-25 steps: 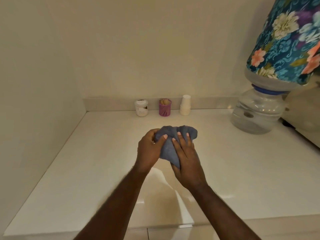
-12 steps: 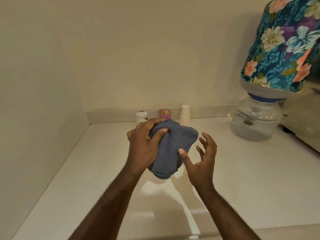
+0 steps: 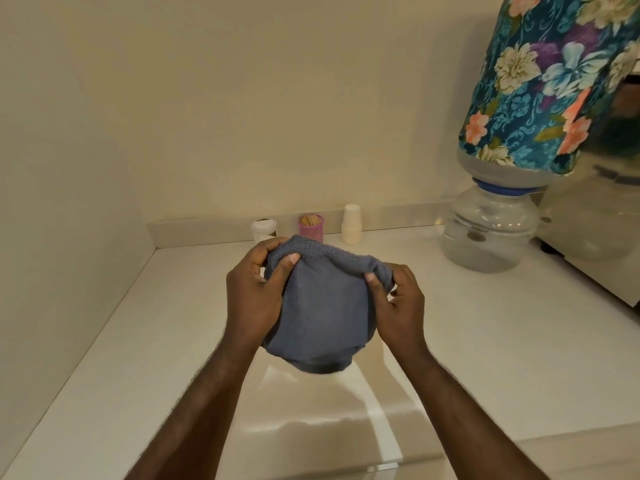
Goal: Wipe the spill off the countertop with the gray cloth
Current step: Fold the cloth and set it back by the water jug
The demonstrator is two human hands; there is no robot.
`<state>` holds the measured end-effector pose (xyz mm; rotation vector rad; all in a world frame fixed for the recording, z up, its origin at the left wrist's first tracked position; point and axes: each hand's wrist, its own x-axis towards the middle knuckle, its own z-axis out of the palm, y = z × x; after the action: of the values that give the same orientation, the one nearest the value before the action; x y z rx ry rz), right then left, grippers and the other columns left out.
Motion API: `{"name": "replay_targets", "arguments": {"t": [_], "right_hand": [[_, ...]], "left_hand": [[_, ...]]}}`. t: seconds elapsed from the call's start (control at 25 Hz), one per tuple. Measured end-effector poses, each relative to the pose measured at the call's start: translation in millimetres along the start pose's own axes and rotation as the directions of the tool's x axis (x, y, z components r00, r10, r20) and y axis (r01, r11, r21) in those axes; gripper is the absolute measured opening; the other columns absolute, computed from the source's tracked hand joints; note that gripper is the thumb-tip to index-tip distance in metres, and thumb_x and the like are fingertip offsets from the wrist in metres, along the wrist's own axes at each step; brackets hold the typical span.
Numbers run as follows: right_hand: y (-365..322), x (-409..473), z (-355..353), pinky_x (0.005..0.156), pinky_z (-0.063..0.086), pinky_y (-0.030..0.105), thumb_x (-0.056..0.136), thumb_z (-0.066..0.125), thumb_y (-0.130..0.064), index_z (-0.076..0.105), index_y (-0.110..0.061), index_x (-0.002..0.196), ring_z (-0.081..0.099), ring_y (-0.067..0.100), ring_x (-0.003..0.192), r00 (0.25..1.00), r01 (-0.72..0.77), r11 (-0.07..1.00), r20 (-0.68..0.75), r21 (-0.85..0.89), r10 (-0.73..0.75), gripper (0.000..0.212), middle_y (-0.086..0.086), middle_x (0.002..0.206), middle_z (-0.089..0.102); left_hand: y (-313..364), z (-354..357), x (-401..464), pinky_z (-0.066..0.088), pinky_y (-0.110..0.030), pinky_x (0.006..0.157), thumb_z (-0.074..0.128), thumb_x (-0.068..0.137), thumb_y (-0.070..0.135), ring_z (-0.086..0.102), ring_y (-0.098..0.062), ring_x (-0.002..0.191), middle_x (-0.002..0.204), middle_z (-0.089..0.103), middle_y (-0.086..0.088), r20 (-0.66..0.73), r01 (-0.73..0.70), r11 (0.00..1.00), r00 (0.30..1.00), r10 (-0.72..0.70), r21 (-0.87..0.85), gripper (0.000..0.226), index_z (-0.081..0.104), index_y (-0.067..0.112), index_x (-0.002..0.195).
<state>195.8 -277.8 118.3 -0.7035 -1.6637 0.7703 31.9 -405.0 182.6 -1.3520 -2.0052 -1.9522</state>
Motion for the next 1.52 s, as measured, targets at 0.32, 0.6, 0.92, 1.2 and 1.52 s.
{"name": "replay_targets", "arguments": {"t": [0.32, 0.6, 0.92, 1.2, 1.52], "right_hand": [[44.2, 117.2, -52.0, 0.066, 0.038, 0.030, 0.093, 0.061, -0.025, 0.052, -0.019, 0.082, 0.048, 0.018, 0.075, 0.981, 0.189, 0.944, 0.010, -0.270, -0.194, 0.015, -0.005, 0.080, 0.051], [159.2, 214.6, -86.7, 0.071, 0.040, 0.031, 0.094, 0.061, -0.022, 0.058, -0.013, 0.090, 0.052, 0.021, 0.081, 0.991, 0.135, 0.936, 0.021, -0.324, -0.136, 0.011, -0.003, 0.085, 0.054], [261.1, 272.8, -75.7, 0.070, 0.038, 0.030, 0.092, 0.064, -0.026, 0.066, -0.011, 0.099, 0.055, 0.025, 0.088, 0.999, -0.028, 0.872, -0.036, -0.488, 0.011, 0.016, 0.008, 0.094, 0.068], [319.4, 304.6, -43.1, 0.068, 0.044, 0.030, 0.095, 0.060, -0.029, 0.065, -0.008, 0.096, 0.062, 0.024, 0.085, 0.974, -0.141, 0.800, 0.062, -0.583, 0.217, 0.021, 0.011, 0.096, 0.066], [369.8, 328.9, -14.4, 0.071, 0.043, 0.032, 0.094, 0.061, -0.023, 0.064, -0.006, 0.097, 0.063, 0.030, 0.091, 0.942, -0.205, 0.768, 0.092, -0.606, 0.324, 0.018, 0.014, 0.102, 0.065]], "left_hand": [[-16.5, 97.5, 54.1, 0.042, -0.003, 0.072, 0.068, 0.085, 0.030, 0.059, 0.010, 0.085, 0.094, 0.063, 0.030, -0.011, -0.081, 0.995, 0.997, 0.082, 0.058, 0.024, 0.064, 0.032, 0.109], [-62.6, 237.2, 105.8, 0.044, -0.007, 0.065, 0.067, 0.084, 0.038, 0.059, 0.006, 0.081, 0.091, 0.059, 0.031, 0.067, -0.047, 0.991, 0.997, 0.039, 0.122, 0.029, 0.063, 0.027, 0.112], [-133.9, 345.2, 147.6, 0.050, -0.027, 0.073, 0.064, 0.088, 0.036, 0.061, -0.015, 0.088, 0.102, 0.070, 0.001, 0.214, -0.057, 0.948, 0.977, -0.012, 0.313, 0.031, 0.062, 0.019, 0.113], [-186.7, 394.1, 174.3, 0.046, -0.027, 0.078, 0.065, 0.087, 0.034, 0.062, -0.016, 0.090, 0.104, 0.070, 0.000, 0.246, 0.043, 0.903, 0.955, -0.162, 0.428, 0.027, 0.060, 0.021, 0.110], [-231.6, 430.9, 197.8, 0.046, -0.012, 0.066, 0.070, 0.085, 0.021, 0.060, -0.014, 0.089, 0.096, 0.062, 0.007, 0.205, 0.220, 0.922, 0.934, -0.293, 0.317, 0.027, 0.059, 0.016, 0.109]]}}
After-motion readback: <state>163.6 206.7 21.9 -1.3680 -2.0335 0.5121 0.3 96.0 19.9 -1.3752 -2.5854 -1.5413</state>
